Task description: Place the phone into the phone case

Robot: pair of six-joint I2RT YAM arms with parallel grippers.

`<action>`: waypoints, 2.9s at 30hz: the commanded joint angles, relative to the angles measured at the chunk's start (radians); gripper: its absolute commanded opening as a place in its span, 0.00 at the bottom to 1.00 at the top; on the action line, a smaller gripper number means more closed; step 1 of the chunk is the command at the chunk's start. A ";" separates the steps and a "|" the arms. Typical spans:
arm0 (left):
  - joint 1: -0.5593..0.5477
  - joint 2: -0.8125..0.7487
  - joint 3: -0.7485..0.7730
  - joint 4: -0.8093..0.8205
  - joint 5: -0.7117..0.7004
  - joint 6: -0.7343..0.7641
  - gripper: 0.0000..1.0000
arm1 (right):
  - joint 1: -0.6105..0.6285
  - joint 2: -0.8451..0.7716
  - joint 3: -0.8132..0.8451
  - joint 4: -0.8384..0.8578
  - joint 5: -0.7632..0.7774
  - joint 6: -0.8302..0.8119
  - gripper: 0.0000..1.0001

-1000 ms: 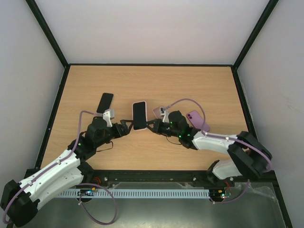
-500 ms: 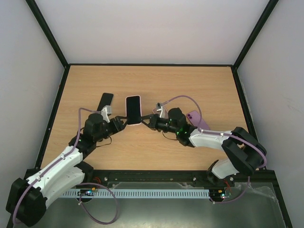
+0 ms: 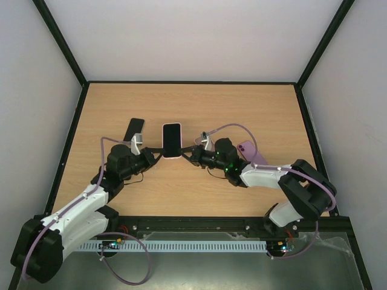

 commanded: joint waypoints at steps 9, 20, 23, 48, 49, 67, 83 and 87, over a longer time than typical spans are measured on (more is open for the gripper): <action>0.009 -0.012 0.066 -0.286 -0.145 0.096 0.66 | -0.028 0.103 0.120 0.061 0.043 -0.093 0.02; 0.014 -0.066 0.152 -0.533 -0.305 0.178 1.00 | -0.146 0.330 0.311 -0.098 0.007 -0.185 0.02; 0.015 -0.068 0.154 -0.550 -0.333 0.176 1.00 | -0.158 0.361 0.353 -0.184 0.023 -0.227 0.02; 0.038 0.015 0.197 -0.630 -0.433 0.163 1.00 | -0.192 0.373 0.387 -0.483 0.066 -0.309 0.48; 0.038 0.022 0.204 -0.631 -0.433 0.169 1.00 | -0.193 0.357 0.376 -0.494 0.071 -0.316 0.52; 0.151 0.295 0.460 -0.631 -0.594 0.376 1.00 | -0.192 -0.111 0.136 -0.672 0.188 -0.412 0.98; 0.300 0.779 0.636 -0.532 -0.599 0.530 1.00 | -0.192 -0.323 0.015 -0.698 0.244 -0.486 0.98; 0.306 0.834 0.669 -0.509 -0.621 0.580 1.00 | -0.192 -0.326 0.002 -0.713 0.269 -0.514 0.98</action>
